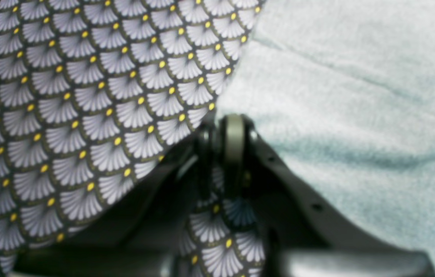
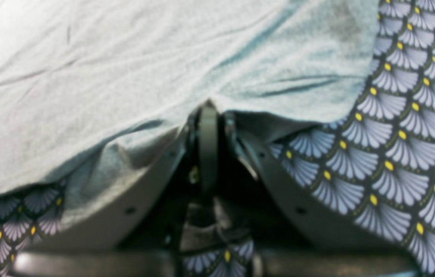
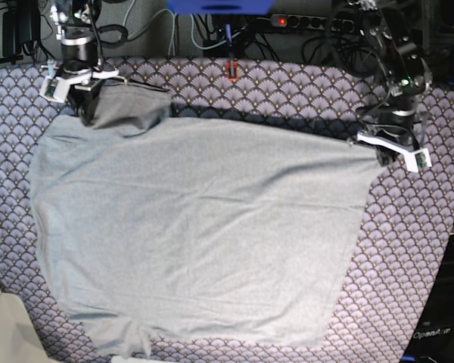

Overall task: Fold the T-shirt properly
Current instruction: 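Lift the shoulder edge with both grippers and carry it toward the hem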

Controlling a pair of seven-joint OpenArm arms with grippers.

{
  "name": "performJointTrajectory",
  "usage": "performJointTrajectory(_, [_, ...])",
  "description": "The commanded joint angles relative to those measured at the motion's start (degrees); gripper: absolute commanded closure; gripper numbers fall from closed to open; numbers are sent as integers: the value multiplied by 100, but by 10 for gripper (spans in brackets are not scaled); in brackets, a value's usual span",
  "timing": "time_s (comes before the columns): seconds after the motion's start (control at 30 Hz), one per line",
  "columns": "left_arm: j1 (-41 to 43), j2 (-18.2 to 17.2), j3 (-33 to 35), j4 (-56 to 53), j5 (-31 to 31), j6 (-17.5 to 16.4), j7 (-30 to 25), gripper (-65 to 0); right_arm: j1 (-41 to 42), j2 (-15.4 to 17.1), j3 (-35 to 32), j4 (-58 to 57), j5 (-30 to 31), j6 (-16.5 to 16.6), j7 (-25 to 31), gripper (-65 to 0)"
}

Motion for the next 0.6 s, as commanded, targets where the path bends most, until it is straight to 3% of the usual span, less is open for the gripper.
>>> performJointTrajectory(0.0, [-64,-36,-14,217,-26,0,-156,-39,-9,42,11,138,19,74,135,0])
performJointTrajectory(0.57, [-433,-18,-5,331,-18,0,-148,-39,905,279,2,208,1,82,91,0])
